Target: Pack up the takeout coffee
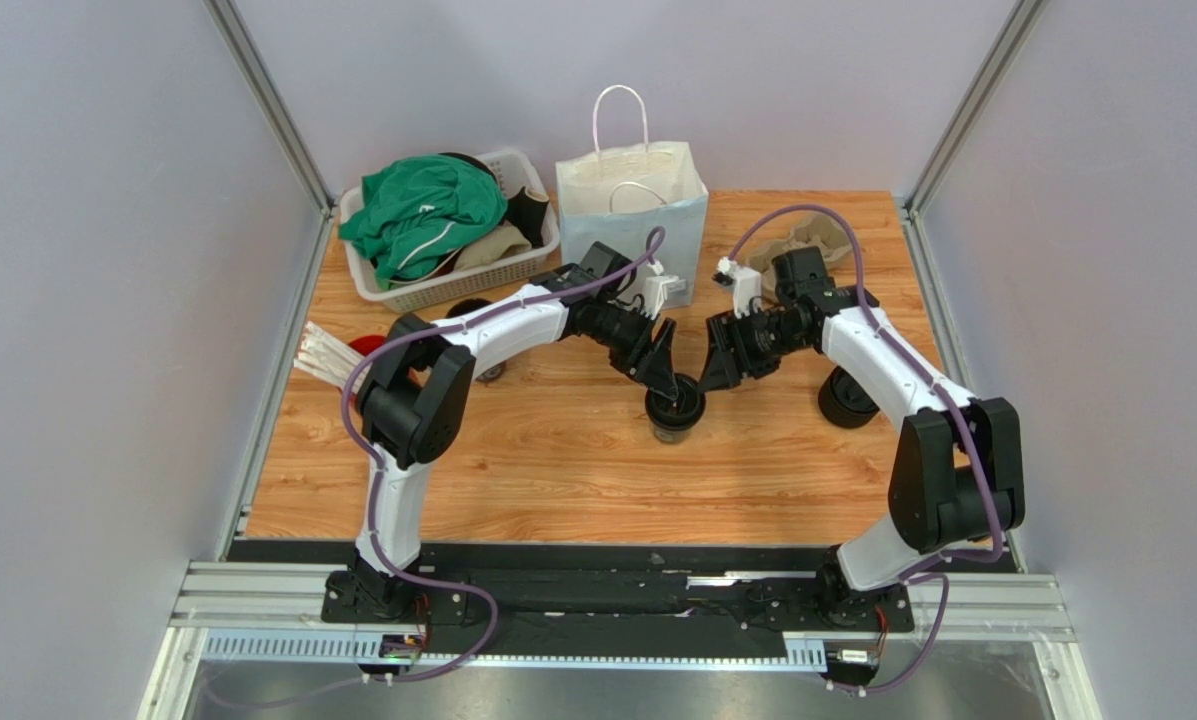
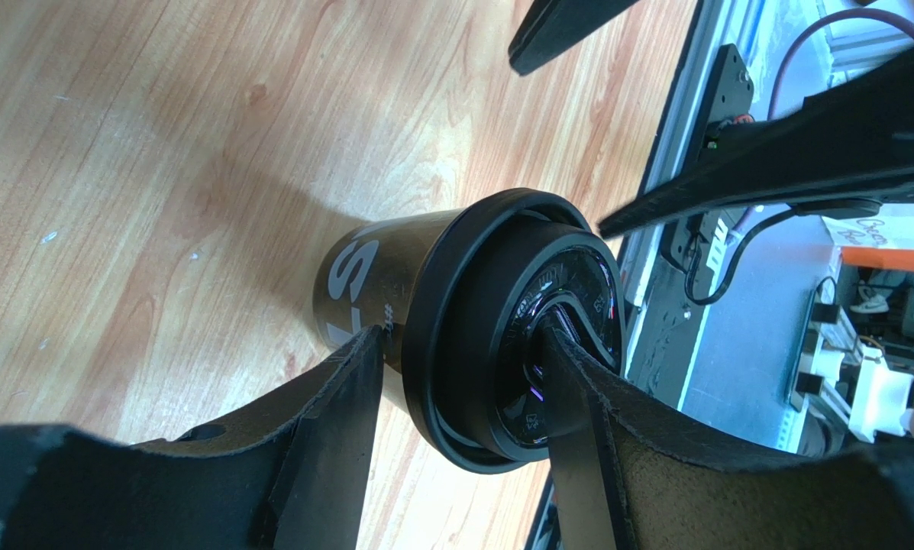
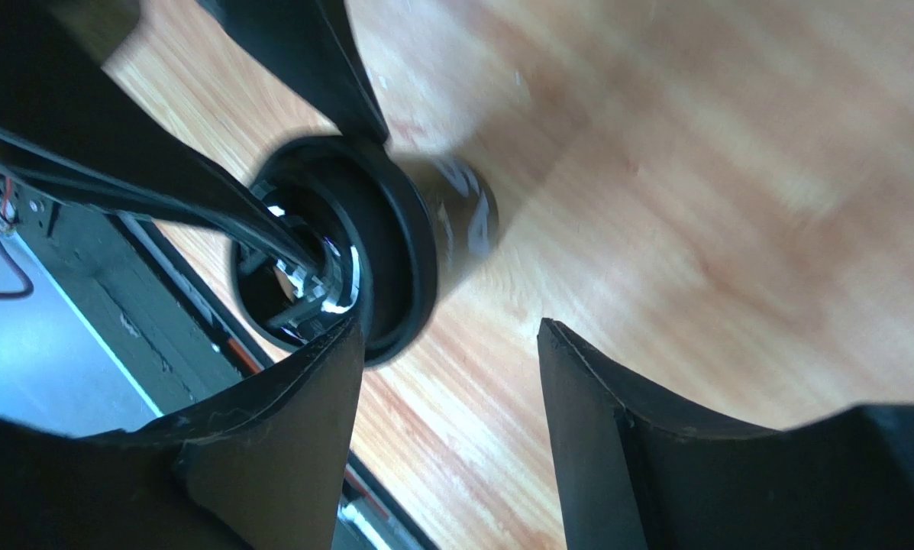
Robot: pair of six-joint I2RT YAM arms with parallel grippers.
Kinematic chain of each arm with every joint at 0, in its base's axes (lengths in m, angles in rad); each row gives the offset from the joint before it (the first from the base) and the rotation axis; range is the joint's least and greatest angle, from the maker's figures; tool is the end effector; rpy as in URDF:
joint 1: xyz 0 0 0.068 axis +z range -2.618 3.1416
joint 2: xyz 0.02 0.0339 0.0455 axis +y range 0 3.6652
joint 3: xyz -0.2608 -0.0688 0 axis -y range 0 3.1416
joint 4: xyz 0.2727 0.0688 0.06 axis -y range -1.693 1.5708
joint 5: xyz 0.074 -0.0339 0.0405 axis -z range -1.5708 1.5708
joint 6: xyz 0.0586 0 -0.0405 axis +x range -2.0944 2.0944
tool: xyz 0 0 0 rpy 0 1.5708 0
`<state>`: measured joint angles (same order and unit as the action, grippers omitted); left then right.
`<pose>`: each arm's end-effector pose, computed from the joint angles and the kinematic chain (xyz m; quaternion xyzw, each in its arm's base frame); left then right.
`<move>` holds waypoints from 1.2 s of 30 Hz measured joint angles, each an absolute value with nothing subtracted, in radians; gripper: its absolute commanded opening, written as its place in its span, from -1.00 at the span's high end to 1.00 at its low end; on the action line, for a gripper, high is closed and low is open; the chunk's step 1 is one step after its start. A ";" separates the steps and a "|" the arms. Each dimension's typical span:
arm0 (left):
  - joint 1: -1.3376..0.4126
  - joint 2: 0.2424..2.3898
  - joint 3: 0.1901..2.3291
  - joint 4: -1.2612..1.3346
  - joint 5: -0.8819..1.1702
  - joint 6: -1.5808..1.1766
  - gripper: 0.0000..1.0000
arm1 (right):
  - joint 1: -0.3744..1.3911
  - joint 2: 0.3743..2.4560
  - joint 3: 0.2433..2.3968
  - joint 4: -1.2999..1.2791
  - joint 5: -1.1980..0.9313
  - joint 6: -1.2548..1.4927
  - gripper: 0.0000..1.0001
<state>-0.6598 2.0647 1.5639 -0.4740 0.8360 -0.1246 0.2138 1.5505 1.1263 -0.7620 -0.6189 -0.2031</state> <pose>0.3488 -0.3257 0.1711 0.3459 0.8110 -0.4611 0.0996 0.3188 0.1040 0.2038 -0.2504 0.9027 0.2999 0.1804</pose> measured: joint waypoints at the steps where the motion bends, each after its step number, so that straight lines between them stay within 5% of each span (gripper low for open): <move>1: -0.661 2.065 1.564 -0.473 0.836 -0.125 -0.18 | 0.216 1.551 1.151 -0.769 -0.621 -0.204 -0.23; 8: -0.666 2.064 1.564 -0.468 0.836 -0.124 -0.18 | 0.223 1.583 1.290 -0.741 -0.667 -0.184 -0.23; 36: -0.667 2.061 1.562 -0.466 0.830 -0.121 -0.18 | 0.226 1.667 1.209 -0.715 -0.697 -0.176 -0.21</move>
<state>-0.6674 2.0609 1.5620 -0.4664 0.8299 -0.1215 0.2260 1.6672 1.2095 -0.7155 -0.6971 -0.1764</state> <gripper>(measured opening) 0.597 0.610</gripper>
